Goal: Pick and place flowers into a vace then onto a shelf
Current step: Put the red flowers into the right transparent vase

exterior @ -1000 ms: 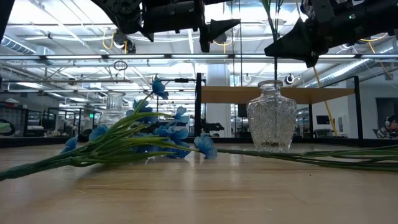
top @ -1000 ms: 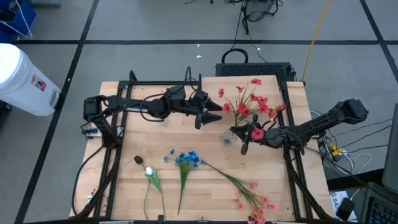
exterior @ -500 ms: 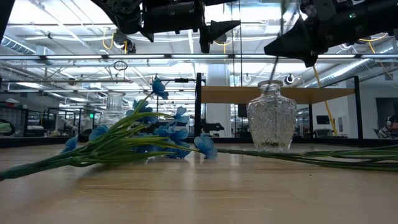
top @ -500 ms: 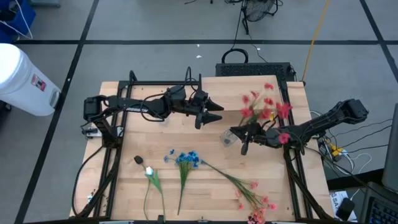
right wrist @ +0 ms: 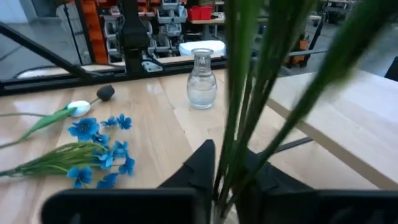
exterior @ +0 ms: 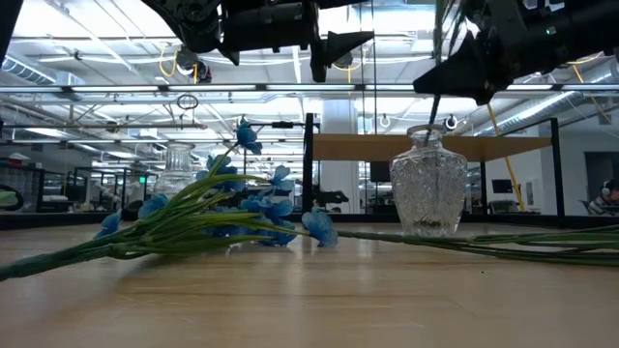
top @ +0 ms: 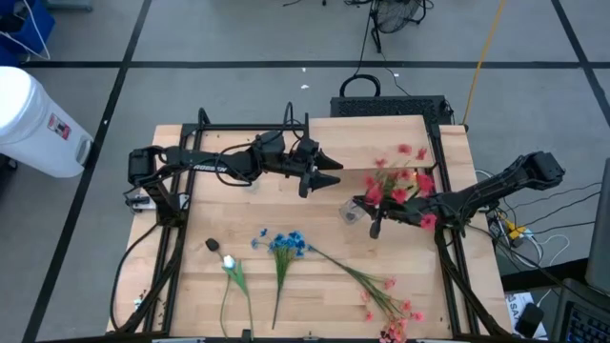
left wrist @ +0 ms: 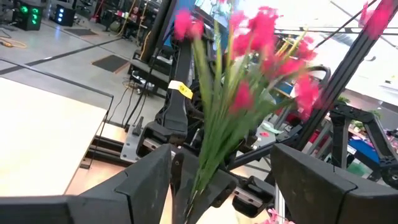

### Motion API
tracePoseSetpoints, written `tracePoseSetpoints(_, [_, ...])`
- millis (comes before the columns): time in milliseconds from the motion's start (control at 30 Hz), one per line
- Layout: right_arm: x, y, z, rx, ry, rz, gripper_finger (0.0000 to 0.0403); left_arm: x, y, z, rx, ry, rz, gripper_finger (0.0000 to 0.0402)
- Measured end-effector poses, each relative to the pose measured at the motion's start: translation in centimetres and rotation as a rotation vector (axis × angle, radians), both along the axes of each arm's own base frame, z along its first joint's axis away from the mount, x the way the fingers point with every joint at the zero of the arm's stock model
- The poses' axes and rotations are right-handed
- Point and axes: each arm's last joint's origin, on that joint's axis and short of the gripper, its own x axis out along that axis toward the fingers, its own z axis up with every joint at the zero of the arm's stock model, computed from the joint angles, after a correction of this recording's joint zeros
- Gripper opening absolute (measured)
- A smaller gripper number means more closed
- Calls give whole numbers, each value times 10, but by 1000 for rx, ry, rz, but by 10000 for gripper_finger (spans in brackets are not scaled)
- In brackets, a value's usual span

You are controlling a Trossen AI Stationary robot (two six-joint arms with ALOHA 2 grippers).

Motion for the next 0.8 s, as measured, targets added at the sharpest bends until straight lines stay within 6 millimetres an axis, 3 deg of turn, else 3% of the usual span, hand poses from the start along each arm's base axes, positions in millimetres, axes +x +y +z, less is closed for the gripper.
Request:
tracePoseSetpoints(267, [0,-1,0,15,-10,-11,142,0,0,0,0,0,0,278])
tracePoseSetpoints(400, [0,0,6,16,-59,3,170,0,0,-1,-3,9,-1,278])
tracePoseSetpoints(800, [-20,12,25,56,-125,158,170,0,1,-5,-11,54,1,278])
